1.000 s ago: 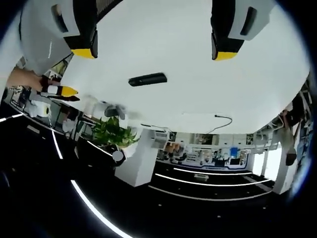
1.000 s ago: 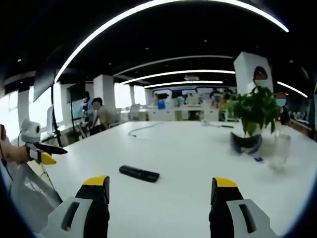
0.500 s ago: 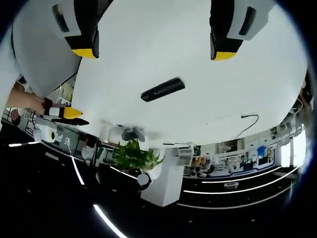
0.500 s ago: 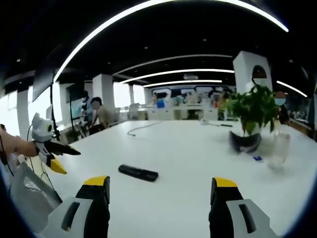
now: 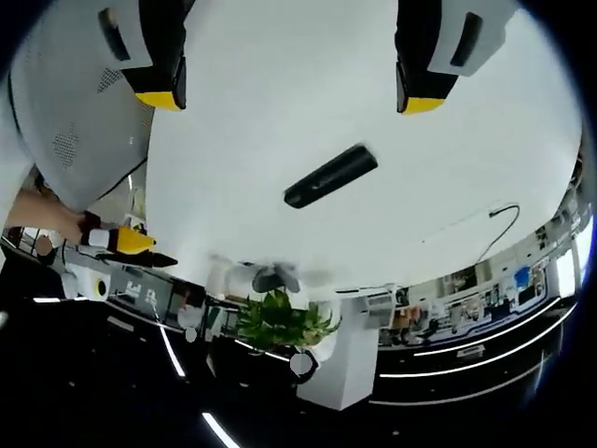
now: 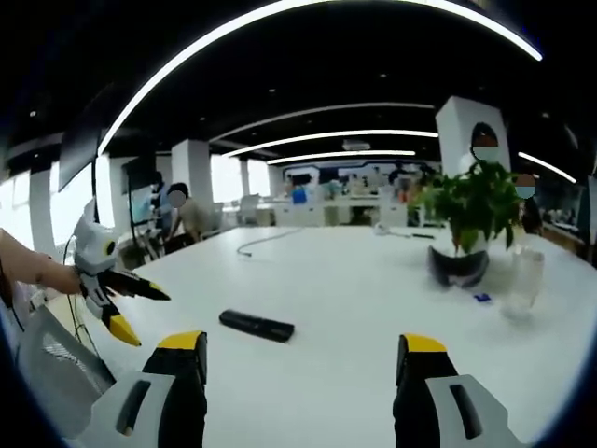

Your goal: Press the specified remote control buttons in sequence, fully releasing each button before pressing the next.

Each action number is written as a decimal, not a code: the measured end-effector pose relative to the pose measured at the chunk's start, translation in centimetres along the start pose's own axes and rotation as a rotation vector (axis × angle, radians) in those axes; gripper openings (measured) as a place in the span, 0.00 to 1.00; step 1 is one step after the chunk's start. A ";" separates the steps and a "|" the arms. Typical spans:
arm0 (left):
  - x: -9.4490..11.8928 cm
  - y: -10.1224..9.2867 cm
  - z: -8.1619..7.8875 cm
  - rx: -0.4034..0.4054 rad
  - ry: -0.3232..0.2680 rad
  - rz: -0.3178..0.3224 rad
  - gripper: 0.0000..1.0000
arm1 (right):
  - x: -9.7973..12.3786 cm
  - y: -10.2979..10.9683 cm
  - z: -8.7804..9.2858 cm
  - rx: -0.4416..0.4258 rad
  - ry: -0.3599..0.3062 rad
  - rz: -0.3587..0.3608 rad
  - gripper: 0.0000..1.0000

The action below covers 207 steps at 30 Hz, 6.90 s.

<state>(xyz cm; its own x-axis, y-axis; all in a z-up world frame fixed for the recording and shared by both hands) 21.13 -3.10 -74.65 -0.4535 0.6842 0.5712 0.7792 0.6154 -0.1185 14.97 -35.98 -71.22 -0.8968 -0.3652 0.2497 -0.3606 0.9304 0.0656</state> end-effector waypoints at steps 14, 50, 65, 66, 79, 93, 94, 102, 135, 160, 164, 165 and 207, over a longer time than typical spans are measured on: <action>-2.0 1.1 -0.2 0.118 0.026 0.041 0.95 | 0.0 -0.2 0.0 -0.002 0.003 0.006 0.82; -6.1 3.2 -3.1 -0.037 0.129 0.074 0.93 | 0.0 -0.8 0.1 -0.002 0.014 0.023 0.81; -8.0 4.6 -3.6 -0.086 0.202 0.097 0.91 | -0.2 -0.8 0.3 0.001 0.033 0.018 0.79; -8.1 4.7 -3.6 -0.088 0.205 0.098 0.91 | -0.2 -0.8 0.3 0.003 0.034 0.016 0.79; -10.1 5.9 -4.7 -0.086 0.232 0.118 0.88 | -0.1 -1.0 0.3 0.008 0.037 0.030 0.78; -11.8 6.5 -5.1 -0.185 0.311 0.139 0.84 | -0.1 -0.9 0.4 0.008 0.044 0.029 0.76; -12.0 6.6 -5.1 -0.182 0.325 0.145 0.83 | -0.1 -0.9 0.5 0.008 0.047 0.029 0.75; -13.0 7.4 -5.7 -0.232 0.366 0.158 0.78 | -0.1 -1.0 0.6 0.003 0.059 0.022 0.74; -16.4 7.2 -7.4 -0.447 0.465 0.262 0.50 | -0.6 -1.0 0.9 0.030 0.098 0.010 0.69; -16.3 7.1 -7.5 -0.507 0.485 0.280 0.24 | -0.7 -1.0 0.9 0.026 0.099 0.002 0.68; -16.0 6.8 -7.3 -0.503 0.493 0.289 0.24 | -0.7 -1.0 0.9 0.026 0.098 0.001 0.68; -16.0 6.8 -7.3 -0.500 0.493 0.288 0.24 | -0.7 -1.0 0.9 0.026 0.098 0.001 0.68; -14.0 4.2 -5.7 -0.504 0.485 0.308 0.24 | -0.5 -0.7 0.8 0.031 0.091 -0.007 0.66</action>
<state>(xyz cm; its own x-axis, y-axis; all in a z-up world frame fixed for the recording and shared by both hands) 33.27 -12.33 -78.53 -0.0335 0.4762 0.8787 0.9957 0.0921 -0.0119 15.42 -36.45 -72.11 -0.8678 -0.3661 0.3360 -0.3759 0.9259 0.0380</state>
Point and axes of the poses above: the point that each gripper's makers call its tool centre point, and the gripper's own axes: x roughly backward along the fingers, y roughly to its left, z roughly out of its underside, the point moved 10 cm from there along x, roughly backward along the fingers, and after that the axes turned 1 degree about -y, right-handed, at the moved point
